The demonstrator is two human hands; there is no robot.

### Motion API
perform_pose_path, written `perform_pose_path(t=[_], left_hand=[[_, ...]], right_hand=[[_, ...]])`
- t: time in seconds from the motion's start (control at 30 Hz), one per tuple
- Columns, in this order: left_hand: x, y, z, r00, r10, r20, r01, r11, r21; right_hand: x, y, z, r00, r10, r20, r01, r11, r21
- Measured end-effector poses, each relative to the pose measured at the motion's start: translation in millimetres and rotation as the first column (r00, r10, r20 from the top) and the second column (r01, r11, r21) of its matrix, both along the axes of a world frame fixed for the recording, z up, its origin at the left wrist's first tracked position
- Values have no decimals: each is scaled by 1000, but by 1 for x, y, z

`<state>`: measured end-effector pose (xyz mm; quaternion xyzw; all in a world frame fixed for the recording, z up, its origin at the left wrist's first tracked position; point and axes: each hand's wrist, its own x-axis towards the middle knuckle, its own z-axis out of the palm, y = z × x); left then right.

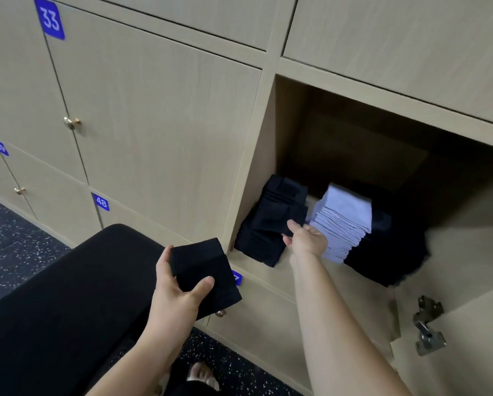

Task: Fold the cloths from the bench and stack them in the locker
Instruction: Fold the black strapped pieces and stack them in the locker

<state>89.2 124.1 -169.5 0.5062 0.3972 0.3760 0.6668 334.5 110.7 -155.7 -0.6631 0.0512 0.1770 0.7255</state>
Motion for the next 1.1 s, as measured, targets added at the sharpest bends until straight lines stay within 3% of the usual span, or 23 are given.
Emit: perform_pose_path(t=[0.17, 0.37, 0.53, 0.63, 0.73, 0.83, 0.93, 1.0, 1.1], left_hand=[[2, 12, -10, 1000, -16, -4, 16, 1000, -10], [4, 15, -16, 999, -50, 11, 51, 998, -49], [3, 18, -17, 997, -66, 27, 68, 994, -81], [2, 18, -15, 996, -72, 48, 76, 993, -93], [0, 17, -10, 995, -67, 70, 74, 991, -110], [-3, 13, -2, 994, -70, 86, 79, 991, -106], [-8, 7, 8, 991, -75, 111, 87, 990, -110], [-12, 2, 15, 990, -78, 116, 90, 991, -98], [-19, -10, 23, 990, -69, 125, 82, 992, -96]], right_hand=[[-2, 15, -8, 998, -39, -41, 41, 998, 45], [-4, 24, -17, 1000, -24, -6, 24, 999, -36], [1, 24, -25, 984, 72, 163, -22, 957, -290], [4, 18, -24, 924, 238, 299, -14, 802, -597], [6, 10, -23, 902, 302, 309, 4, 709, -705], [1, -4, -17, 909, 286, 303, 21, 696, -718], [-23, -24, -4, 886, 309, 346, -26, 778, -628], [-48, -37, 9, 865, 373, 335, -167, 844, -510], [-90, -60, 30, 813, 525, 253, -397, 817, -418]])
